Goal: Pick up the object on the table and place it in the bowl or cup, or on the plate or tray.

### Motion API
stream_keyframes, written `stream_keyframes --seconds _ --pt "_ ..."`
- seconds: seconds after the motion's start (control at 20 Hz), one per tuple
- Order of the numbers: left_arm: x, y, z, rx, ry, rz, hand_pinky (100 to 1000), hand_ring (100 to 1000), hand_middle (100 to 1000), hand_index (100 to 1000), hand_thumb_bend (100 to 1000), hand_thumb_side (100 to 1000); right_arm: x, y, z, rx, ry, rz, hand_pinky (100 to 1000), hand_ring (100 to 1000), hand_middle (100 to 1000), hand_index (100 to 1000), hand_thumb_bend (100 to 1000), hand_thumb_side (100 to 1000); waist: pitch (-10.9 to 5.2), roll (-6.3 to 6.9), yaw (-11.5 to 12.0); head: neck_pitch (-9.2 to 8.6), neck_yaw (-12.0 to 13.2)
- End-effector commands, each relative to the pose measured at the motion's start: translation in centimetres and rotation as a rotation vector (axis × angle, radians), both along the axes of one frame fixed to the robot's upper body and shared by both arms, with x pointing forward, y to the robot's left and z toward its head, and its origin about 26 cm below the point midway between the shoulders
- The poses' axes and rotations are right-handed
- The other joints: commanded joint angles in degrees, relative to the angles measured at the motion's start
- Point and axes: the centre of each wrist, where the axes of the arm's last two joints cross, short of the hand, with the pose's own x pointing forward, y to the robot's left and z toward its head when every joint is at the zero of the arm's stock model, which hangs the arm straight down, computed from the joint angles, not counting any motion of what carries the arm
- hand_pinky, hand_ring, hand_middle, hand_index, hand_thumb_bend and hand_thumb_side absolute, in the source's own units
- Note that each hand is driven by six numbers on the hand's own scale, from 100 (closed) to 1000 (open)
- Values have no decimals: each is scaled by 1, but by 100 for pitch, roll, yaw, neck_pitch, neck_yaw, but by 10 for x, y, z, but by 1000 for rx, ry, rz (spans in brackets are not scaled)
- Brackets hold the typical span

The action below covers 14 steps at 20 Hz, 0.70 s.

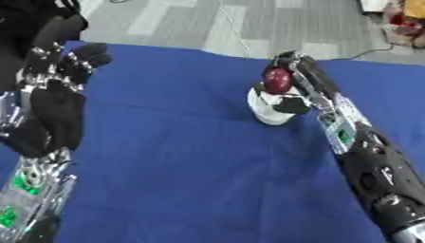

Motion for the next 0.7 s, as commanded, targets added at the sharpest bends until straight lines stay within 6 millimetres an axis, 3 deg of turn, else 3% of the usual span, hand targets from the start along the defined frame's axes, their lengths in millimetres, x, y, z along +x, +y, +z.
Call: stream_keyframes --seconds 0.05,0.7 --pt "-2 -2 8 -4 -31 -16 737 752 874 922 278 977 2 -5 17 -3 -40 -11 100 100 391 472 245 515 -72 -6 35 -115 -26" --pt "-2 -2 10 -6 -37 -20 736 751 874 920 280 981 2 -15 13 -15 -32 -35 100 100 392 473 251 534 -8 -43 88 -154 7"
